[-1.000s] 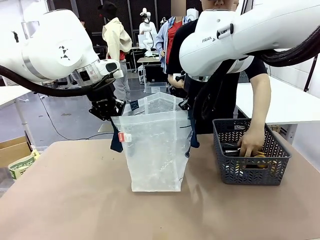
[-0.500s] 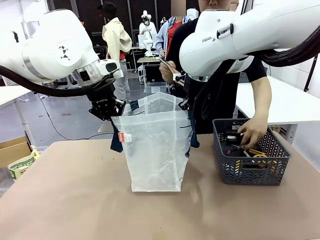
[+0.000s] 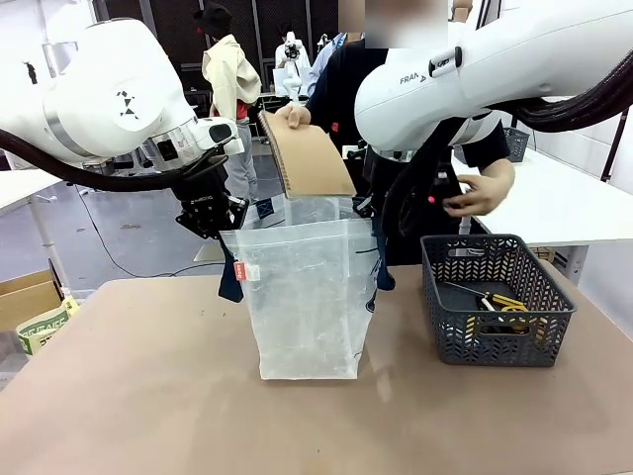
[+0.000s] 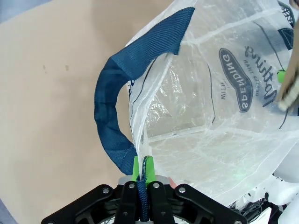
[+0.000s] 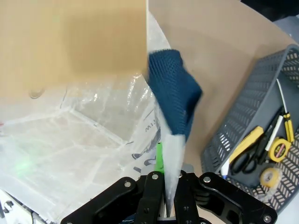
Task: Transfer purchased items from the store into the shopping bag.
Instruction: Move the Reusable shopping bag to the right side of the table.
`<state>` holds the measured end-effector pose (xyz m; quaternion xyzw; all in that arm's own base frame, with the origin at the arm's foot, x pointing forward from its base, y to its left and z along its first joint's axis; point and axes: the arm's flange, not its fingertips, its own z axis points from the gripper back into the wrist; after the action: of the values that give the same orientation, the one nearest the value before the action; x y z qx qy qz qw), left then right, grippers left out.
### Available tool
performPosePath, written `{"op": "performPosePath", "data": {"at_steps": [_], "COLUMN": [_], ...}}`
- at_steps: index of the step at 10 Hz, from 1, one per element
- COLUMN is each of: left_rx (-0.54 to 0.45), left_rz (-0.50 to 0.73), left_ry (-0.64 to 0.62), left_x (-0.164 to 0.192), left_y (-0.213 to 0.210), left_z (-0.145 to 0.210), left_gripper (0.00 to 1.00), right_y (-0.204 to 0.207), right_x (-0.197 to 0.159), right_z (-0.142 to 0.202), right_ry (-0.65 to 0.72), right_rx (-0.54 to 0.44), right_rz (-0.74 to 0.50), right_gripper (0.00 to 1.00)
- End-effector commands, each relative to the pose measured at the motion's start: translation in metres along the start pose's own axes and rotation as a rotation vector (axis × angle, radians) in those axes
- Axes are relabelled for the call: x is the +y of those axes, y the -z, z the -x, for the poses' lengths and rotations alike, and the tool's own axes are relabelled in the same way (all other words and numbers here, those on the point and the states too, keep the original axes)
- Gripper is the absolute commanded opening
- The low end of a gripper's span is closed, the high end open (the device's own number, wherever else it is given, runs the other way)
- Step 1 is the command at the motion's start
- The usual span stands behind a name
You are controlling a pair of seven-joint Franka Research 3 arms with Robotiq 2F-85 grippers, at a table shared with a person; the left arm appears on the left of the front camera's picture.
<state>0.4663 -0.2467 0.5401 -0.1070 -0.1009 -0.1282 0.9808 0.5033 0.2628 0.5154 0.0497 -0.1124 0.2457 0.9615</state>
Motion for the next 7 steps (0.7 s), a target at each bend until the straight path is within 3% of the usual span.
{"op": "performPosePath", "data": {"at_steps": [1,7], "left_rx": [-0.007,-0.007], "left_rz": [0.000,0.000], "left_ry": [-0.006,-0.006], "left_x": [0.0022,0.0022], "left_y": [-0.0036,-0.0036], "left_z": [-0.0012,-0.0012], "left_gripper": [0.00,0.00], "right_y": [0.0000,0.0000], "right_x": [-0.0013,-0.0013], "right_z": [-0.0008,-0.0008], "right_ry": [-0.001,-0.001], "right_rx": [0.001,0.001], "right_rz": [0.003,0.003], "right_gripper": [0.00,0.00]}}
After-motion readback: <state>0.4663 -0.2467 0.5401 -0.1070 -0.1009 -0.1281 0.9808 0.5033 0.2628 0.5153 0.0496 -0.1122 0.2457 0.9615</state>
